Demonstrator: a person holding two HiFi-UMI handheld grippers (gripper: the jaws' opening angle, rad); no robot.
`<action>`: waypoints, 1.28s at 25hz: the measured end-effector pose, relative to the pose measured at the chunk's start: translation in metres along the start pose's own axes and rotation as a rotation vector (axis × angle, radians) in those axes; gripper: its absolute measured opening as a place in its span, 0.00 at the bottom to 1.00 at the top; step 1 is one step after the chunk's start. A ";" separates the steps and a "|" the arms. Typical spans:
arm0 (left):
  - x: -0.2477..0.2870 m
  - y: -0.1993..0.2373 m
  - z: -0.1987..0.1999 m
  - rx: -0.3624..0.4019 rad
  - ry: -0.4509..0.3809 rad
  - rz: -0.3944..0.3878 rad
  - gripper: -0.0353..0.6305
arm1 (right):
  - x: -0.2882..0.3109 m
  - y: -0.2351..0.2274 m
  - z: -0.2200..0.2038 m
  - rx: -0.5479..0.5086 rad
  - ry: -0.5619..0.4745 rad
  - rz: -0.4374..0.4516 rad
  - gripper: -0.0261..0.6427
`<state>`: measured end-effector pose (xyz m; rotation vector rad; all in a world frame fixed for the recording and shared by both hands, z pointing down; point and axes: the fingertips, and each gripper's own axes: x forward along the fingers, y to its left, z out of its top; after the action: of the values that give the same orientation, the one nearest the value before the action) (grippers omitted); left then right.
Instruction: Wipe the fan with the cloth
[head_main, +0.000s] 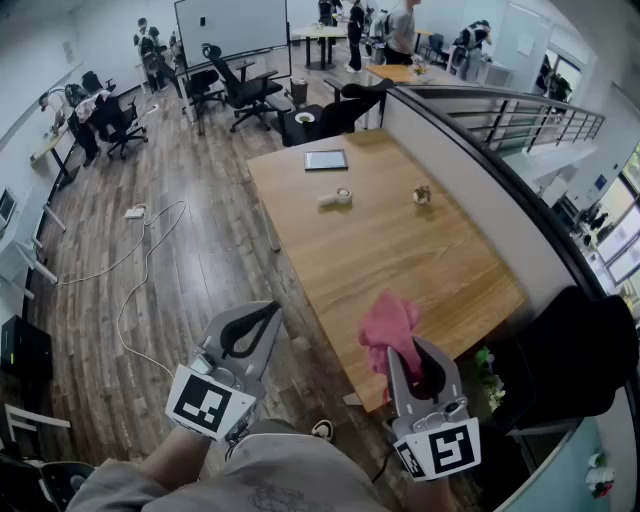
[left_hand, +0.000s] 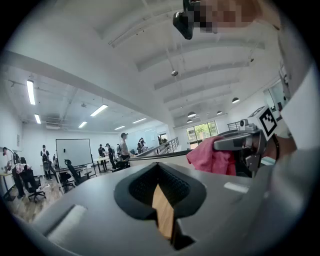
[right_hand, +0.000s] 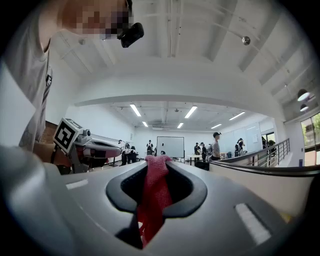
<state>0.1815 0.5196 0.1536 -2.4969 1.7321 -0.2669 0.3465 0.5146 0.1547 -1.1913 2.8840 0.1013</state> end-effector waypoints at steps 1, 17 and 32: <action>0.002 -0.001 0.000 0.001 0.000 -0.002 0.06 | 0.000 -0.001 0.000 -0.005 -0.002 0.000 0.15; -0.003 -0.009 -0.005 -0.039 0.009 0.013 0.06 | 0.001 -0.005 -0.016 0.035 0.020 0.031 0.15; -0.005 0.022 0.006 -0.004 -0.055 0.106 0.42 | 0.025 -0.003 -0.020 0.064 0.031 0.061 0.15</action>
<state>0.1605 0.5159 0.1437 -2.3809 1.8375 -0.1844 0.3307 0.4935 0.1732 -1.1053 2.9265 -0.0083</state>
